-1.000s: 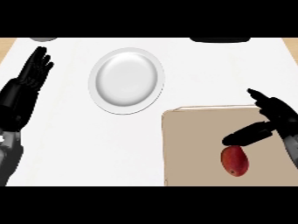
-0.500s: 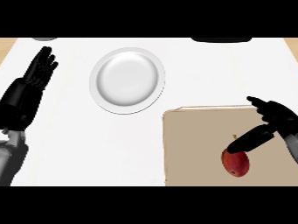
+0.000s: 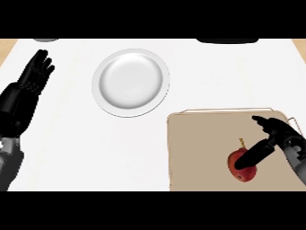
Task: Pick the pear from the tray and place it in the plate
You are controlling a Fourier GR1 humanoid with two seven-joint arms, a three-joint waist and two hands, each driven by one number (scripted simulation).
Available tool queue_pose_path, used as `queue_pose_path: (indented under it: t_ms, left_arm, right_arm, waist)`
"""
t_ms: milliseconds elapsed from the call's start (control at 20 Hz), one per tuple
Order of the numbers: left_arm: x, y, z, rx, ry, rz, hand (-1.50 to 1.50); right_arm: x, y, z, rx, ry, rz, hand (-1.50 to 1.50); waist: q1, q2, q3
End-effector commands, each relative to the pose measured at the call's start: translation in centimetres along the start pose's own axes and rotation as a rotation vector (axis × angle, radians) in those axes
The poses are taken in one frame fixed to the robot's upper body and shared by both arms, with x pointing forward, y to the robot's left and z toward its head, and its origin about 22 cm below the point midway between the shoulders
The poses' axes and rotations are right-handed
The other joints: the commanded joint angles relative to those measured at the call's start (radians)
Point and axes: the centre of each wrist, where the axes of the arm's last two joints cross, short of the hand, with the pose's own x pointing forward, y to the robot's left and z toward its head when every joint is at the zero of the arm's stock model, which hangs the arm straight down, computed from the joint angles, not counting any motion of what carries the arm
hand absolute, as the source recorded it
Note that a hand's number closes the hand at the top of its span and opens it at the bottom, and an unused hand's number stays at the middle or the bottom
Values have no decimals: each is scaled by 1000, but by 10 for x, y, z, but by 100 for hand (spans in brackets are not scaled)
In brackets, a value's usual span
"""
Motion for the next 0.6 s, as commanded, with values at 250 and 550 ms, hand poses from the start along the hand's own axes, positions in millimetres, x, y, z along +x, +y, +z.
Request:
queue_pose_path:
  t_ms: [250, 550]
  left_arm:
    - [7, 5, -12, 8, 1, -5, 0]
    - [-13, -6, 3, 9, 8, 13, 0]
  right_arm:
    - [-20, 35, -20, 80, 117, 13, -150]
    - [-16, 37, -33, 83, 166, 18, -150]
  waist:
    - [-5, 0, 1]
    - [-1, 1, 0]
